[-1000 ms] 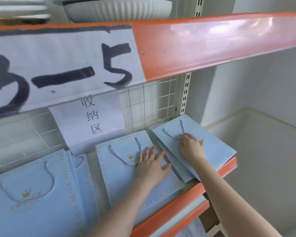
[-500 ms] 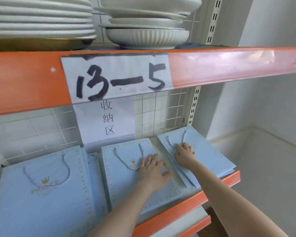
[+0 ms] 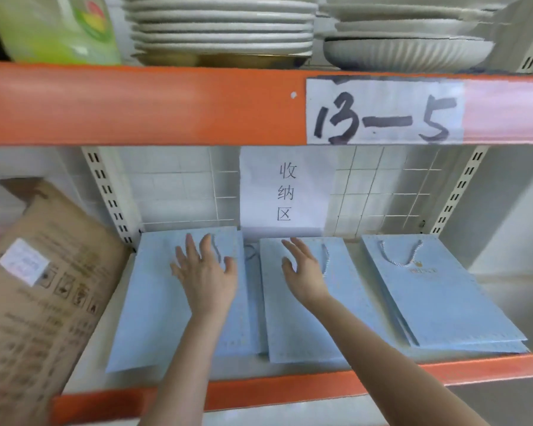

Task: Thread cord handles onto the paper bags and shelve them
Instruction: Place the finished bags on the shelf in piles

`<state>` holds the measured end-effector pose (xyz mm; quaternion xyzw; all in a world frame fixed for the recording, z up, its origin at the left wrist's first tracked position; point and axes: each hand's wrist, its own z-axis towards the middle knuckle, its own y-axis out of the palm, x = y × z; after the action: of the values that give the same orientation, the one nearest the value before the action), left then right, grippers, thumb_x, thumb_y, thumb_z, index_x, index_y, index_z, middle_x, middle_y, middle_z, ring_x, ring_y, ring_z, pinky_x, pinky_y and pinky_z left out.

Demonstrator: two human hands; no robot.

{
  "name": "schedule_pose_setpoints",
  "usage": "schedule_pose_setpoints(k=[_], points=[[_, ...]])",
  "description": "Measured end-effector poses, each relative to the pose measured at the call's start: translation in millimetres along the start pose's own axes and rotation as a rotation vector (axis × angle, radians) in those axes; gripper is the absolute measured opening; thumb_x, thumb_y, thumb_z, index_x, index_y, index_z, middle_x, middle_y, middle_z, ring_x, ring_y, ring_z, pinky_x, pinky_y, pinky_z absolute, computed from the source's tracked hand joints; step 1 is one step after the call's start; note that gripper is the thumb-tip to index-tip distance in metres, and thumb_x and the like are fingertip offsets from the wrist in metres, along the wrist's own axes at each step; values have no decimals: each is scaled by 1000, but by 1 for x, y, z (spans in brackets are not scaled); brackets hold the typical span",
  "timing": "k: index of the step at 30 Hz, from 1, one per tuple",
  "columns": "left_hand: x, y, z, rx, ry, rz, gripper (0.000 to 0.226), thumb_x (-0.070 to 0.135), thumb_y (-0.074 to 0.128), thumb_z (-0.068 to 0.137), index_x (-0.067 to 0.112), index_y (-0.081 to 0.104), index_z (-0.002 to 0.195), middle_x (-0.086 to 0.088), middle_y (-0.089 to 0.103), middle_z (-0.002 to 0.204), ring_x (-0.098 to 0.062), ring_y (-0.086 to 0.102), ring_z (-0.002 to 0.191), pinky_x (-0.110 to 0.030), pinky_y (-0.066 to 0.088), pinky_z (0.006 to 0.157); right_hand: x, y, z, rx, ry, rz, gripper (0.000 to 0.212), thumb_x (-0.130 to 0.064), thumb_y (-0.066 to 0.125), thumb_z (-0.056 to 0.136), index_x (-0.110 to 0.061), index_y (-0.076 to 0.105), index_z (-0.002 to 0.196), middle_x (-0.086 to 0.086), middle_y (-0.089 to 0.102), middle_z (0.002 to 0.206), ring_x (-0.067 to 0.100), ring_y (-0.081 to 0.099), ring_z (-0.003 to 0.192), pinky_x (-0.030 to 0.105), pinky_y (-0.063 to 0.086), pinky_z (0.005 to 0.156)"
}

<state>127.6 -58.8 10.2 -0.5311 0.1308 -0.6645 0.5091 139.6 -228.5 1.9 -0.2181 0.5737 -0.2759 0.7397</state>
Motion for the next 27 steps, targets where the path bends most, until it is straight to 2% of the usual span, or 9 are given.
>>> schedule_pose_setpoints(k=[3,5,11,14,16,18,22,25,27], points=[[-50,-28,-9,-135,-345,128,70,30,58,88,3,28,145,-28,17,151,-47,14,138,-53,9,111,-31,45,-7,-171,61,40,51,-20,42,99,-6,28,146,7,18,157,22,26,140,21,22,105],[-69,-35,-19,-202,-393,178,74,36,52,91,4,19,148,-27,13,153,-42,11,141,-49,8,113,-44,70,-14,-251,87,-7,56,-25,42,99,-1,23,146,11,20,155,25,28,138,25,22,104],[-73,-52,-14,-15,-443,0,62,28,55,89,11,34,145,-20,43,142,-36,38,130,-43,28,106,-55,80,-20,-184,109,-8,64,-28,48,96,-9,18,149,6,14,158,19,12,145,26,10,112],[-63,-64,-14,115,-366,-137,50,20,56,88,12,47,137,-17,56,130,-37,48,119,-44,36,100,-62,64,-24,-118,56,184,60,-18,54,93,-12,27,147,4,37,146,20,35,135,11,25,99],[-50,-71,-13,174,-299,-202,46,16,56,88,13,50,134,-16,60,125,-38,49,114,-45,38,97,-65,46,-25,-114,110,285,58,-18,55,93,-24,30,145,-9,58,111,10,56,99,2,37,72],[-32,-69,-11,154,-235,-288,46,15,54,88,14,49,134,-12,58,128,-38,49,113,-44,40,96,-59,23,-22,-97,183,328,59,-23,55,94,-34,27,145,-22,57,91,0,56,82,4,41,64],[7,-50,-14,-41,-122,-451,44,14,50,92,16,46,135,0,49,137,-22,42,127,-23,33,95,-38,-32,-8,-24,263,239,65,-26,55,94,-32,21,149,-3,59,109,21,56,109,28,41,83],[38,-30,-31,-207,58,-502,39,12,50,92,15,49,131,4,49,136,-14,42,127,-12,28,91,-10,-77,-5,35,373,29,58,-18,53,93,-22,31,147,15,56,125,28,53,113,29,36,79],[44,-7,-45,-366,203,-430,37,14,51,92,12,50,130,-2,45,140,-19,41,131,-19,29,98,13,-97,-7,46,439,-86,47,-14,52,90,-17,46,137,16,59,122,30,54,110,28,36,77]])
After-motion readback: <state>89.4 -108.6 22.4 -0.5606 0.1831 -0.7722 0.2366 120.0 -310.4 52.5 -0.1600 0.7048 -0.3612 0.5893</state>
